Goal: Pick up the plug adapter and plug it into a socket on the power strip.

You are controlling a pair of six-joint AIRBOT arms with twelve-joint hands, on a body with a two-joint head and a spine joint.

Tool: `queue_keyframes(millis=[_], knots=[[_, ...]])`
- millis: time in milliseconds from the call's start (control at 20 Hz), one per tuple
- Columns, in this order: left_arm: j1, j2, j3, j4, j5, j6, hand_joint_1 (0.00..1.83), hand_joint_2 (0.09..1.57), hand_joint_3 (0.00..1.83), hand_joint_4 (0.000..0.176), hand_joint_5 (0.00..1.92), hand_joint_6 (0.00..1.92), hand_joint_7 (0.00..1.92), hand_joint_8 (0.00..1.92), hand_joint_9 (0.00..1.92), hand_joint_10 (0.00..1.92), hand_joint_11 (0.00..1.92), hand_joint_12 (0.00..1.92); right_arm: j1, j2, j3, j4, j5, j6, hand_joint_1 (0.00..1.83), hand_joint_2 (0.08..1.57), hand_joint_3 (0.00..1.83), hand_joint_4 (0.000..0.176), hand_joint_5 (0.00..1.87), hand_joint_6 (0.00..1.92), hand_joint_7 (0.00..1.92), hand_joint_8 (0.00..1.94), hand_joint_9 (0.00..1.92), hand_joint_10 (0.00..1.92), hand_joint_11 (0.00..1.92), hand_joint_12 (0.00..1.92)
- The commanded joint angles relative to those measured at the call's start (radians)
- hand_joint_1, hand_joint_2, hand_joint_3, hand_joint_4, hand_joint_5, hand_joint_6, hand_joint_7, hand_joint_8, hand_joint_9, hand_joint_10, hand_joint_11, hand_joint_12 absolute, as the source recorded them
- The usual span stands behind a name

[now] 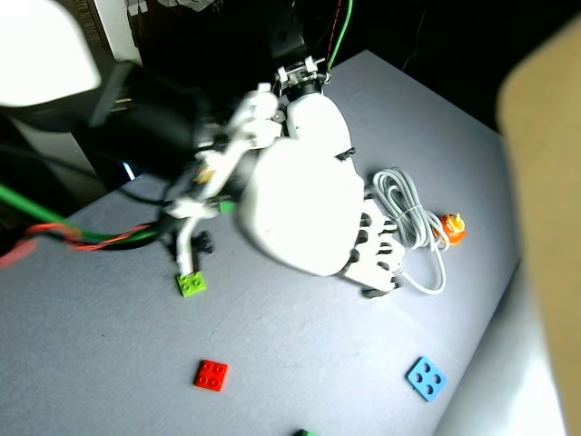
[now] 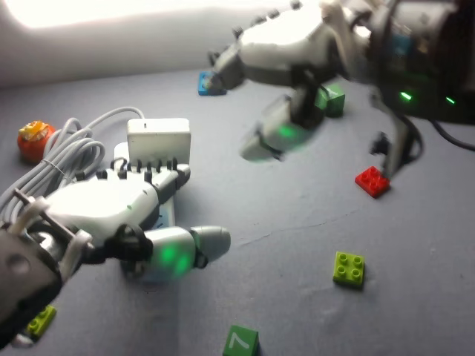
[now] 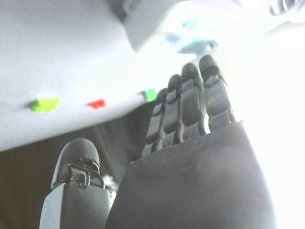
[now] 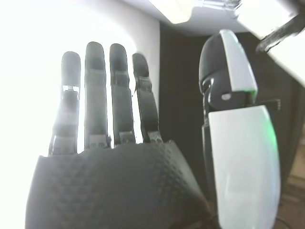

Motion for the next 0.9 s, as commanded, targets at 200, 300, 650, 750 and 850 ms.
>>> queue_keyframes(millis=[200, 300, 650, 750, 850], knots=[[-0.060, 0.087, 0.003, 0.052, 0.073, 0.009, 0.00, 1.19, 0.00, 0.000, 0.00, 0.00, 0.09, 0.00, 0.09, 0.00, 0.00, 0.25, 0.003, 0.081, -0.043, -0.022, 0.152, -0.013, 0.84, 1.04, 0.00, 0.000, 0.34, 0.00, 0.41, 0.00, 0.37, 0.00, 0.00, 0.86], [-0.075, 0.113, 0.004, 0.052, 0.111, 0.008, 0.00, 1.19, 0.00, 0.000, 0.00, 0.00, 0.06, 0.00, 0.07, 0.00, 0.00, 0.23, 0.001, 0.100, -0.061, -0.021, 0.154, -0.014, 0.86, 1.03, 0.00, 0.000, 0.34, 0.00, 0.40, 0.00, 0.37, 0.00, 0.00, 0.85], [-0.160, 0.162, 0.016, 0.052, 0.225, 0.032, 0.00, 1.20, 0.00, 0.000, 0.00, 0.00, 0.08, 0.01, 0.09, 0.01, 0.00, 0.25, -0.003, 0.121, -0.082, -0.020, 0.167, -0.011, 0.86, 0.99, 0.00, 0.000, 0.27, 0.00, 0.31, 0.00, 0.30, 0.00, 0.00, 0.66], [-0.179, 0.166, 0.027, 0.052, 0.259, 0.039, 0.00, 1.20, 0.00, 0.000, 0.01, 0.00, 0.06, 0.00, 0.08, 0.00, 0.00, 0.24, -0.007, 0.121, -0.083, -0.020, 0.164, -0.020, 0.86, 0.99, 0.00, 0.000, 0.23, 0.00, 0.27, 0.00, 0.26, 0.00, 0.00, 0.57], [-0.188, 0.172, 0.030, 0.052, 0.267, 0.046, 0.00, 1.20, 0.00, 0.000, 0.00, 0.00, 0.08, 0.01, 0.09, 0.01, 0.00, 0.24, -0.013, 0.123, -0.085, -0.020, 0.160, -0.025, 0.87, 0.99, 0.00, 0.000, 0.19, 0.00, 0.22, 0.00, 0.22, 0.00, 0.00, 0.47]])
